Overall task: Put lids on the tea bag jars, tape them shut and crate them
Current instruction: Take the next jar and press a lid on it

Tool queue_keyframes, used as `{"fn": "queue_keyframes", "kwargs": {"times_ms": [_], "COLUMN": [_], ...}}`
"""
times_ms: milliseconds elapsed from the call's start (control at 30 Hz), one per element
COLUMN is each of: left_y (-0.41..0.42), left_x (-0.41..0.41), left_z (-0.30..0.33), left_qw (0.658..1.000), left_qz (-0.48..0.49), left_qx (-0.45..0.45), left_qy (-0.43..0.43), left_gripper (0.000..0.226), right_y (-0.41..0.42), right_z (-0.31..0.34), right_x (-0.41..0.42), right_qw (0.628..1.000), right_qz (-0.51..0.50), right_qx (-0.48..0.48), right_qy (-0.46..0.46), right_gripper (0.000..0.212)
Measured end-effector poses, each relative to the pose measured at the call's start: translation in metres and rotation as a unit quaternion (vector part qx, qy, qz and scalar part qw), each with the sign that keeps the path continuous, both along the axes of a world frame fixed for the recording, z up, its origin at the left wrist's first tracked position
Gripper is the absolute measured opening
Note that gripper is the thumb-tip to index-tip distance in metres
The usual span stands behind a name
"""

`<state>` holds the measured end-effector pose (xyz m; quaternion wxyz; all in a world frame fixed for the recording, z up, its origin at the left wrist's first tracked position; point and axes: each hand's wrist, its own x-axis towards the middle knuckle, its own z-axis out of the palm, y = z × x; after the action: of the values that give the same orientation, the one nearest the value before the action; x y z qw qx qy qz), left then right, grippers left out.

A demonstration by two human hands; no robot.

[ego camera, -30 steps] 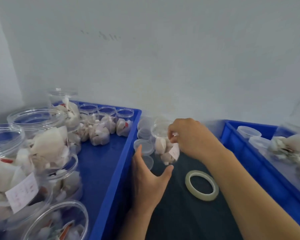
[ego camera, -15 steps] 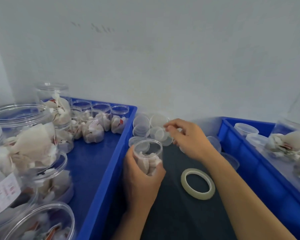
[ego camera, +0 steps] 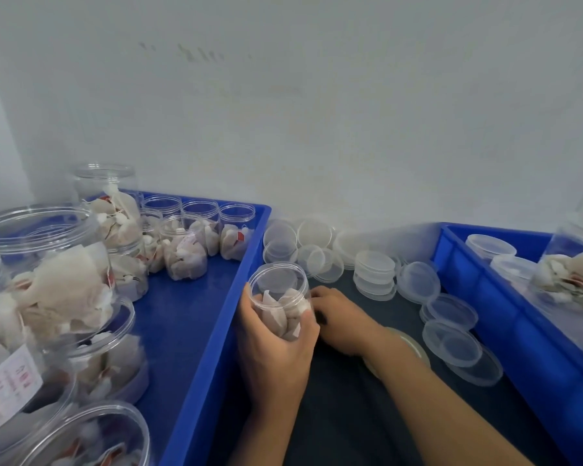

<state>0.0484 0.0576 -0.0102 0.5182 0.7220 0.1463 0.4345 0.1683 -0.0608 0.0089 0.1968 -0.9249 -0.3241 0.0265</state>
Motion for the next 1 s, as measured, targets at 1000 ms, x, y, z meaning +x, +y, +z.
{"fn": "queue_keyframes", "kwargs": {"times_ms": [1000], "left_y": [-0.011], "left_x": [-0.005], "left_z": [0.001], "left_qw": [0.963], "left_qz": [-0.214], "left_qx": [0.162], "left_qy": [-0.028], "left_gripper": [0.095], "right_y": [-0.05], "right_z": [0.056], "right_x": [-0.084], "right_qw": [0.95], "right_qz": [-0.007], "right_qx": [0.276], "right_qy": [-0.147], "right_gripper": [0.057]}}
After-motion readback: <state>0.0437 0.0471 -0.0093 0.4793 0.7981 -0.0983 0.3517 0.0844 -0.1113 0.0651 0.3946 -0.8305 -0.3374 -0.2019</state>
